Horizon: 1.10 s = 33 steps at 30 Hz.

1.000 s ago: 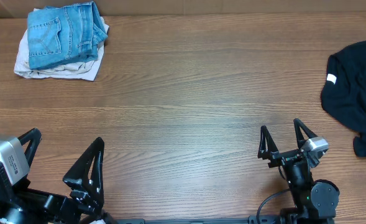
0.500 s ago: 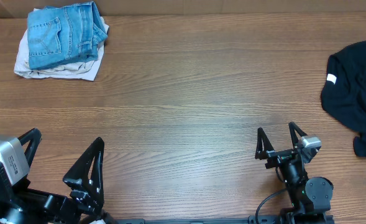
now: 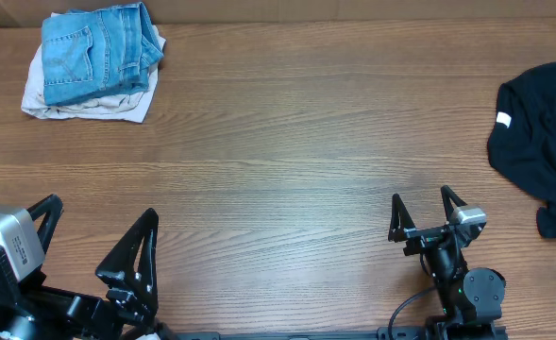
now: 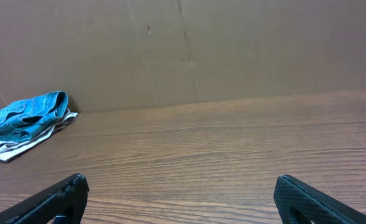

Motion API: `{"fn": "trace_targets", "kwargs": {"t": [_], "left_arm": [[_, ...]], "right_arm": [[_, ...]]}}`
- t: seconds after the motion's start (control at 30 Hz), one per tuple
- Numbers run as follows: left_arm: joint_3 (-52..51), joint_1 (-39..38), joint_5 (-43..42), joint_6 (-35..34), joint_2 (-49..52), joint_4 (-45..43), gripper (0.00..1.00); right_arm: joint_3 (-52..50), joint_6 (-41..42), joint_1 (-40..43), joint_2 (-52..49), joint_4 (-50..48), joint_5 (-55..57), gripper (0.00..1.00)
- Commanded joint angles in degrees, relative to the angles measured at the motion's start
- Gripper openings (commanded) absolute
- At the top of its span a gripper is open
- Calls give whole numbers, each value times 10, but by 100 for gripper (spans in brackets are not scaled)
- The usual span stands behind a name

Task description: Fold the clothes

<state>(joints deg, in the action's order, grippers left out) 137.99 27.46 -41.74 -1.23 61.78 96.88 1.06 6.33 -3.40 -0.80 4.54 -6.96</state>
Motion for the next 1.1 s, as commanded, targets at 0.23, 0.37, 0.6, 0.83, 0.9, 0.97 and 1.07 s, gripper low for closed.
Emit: {"fn": "trace_targets", "kwargs": {"t": [0.23, 0.37, 0.6, 0.83, 0.9, 0.97, 1.07], "left_arm": [[0, 3, 2, 11, 1, -1, 100], [0, 3, 2, 11, 1, -1, 100], [0, 3, 2, 10, 1, -1, 100], [-28, -1, 42, -36, -7, -1, 100], [-58, -16, 83, -58, -21, -2, 100], [-90, -34, 100, -72, -39, -15, 100], [-157, -68, 115, -82, -72, -77, 100]], "right_arm": [[-6, -4, 2, 6, -3, 9, 100], [-6, -4, 2, 6, -3, 9, 100], [-6, -4, 2, 6, -3, 9, 100], [-6, -4, 2, 6, -3, 9, 100], [-6, -4, 2, 6, -3, 9, 100], [-6, -4, 2, 6, -3, 9, 100], [-6, -4, 2, 6, -3, 9, 100]]}}
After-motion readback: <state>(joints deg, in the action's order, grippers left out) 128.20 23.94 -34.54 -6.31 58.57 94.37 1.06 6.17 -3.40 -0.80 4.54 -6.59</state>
